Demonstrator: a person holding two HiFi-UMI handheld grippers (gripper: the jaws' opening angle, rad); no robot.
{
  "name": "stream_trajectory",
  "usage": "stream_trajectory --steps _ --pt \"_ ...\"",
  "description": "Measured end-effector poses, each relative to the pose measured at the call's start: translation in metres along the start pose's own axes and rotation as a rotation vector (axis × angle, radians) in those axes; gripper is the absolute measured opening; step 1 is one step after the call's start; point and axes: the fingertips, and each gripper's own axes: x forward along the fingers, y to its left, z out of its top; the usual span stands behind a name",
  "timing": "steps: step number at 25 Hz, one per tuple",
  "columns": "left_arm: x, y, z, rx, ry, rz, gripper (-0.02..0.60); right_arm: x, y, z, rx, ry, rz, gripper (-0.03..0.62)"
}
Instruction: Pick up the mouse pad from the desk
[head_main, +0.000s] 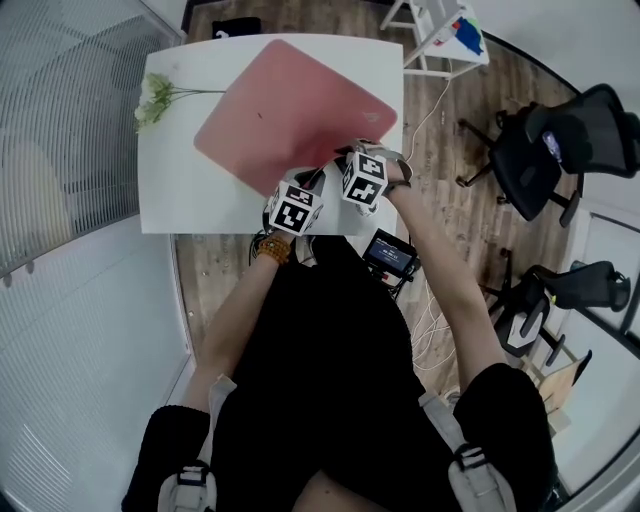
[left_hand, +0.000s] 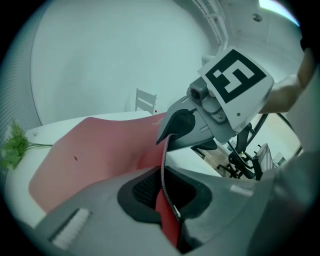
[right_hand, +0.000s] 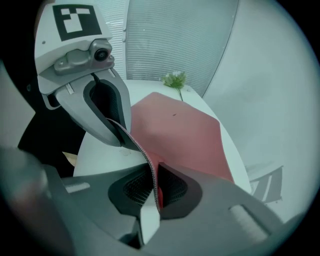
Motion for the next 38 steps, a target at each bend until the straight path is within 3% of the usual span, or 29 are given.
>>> stream_trajectory --steps 9,17,25,30,38 --pt "-0.035 0.001 0.012 -0.132 -0.056 -0.034 0.025 -0.021 0.006 0.025 0.219 -0.064 0.015 0.038" --pt "-0.064 -0.005 0.001 -0.077 -0.059 -0.033 0.025 -0.035 0.036 0.035 0.189 -0.051 0.041 0.038" --pt "-0.086 -0.026 -0.037 0.152 0.014 0.025 0.025 -0.042 0.089 0.036 0.010 -0.042 0.059 0.040" --pt "-0.097 -0.034 -0.071 0.062 -0.016 0.031 0.026 -0.038 0.132 0.035 0.005 -0.096 0.091 0.040" --pt "-0.116 -0.022 -0.075 0.047 -0.051 0.111 0.026 -0.040 0.141 0.055 0.116 -0.119 0.050 0.039"
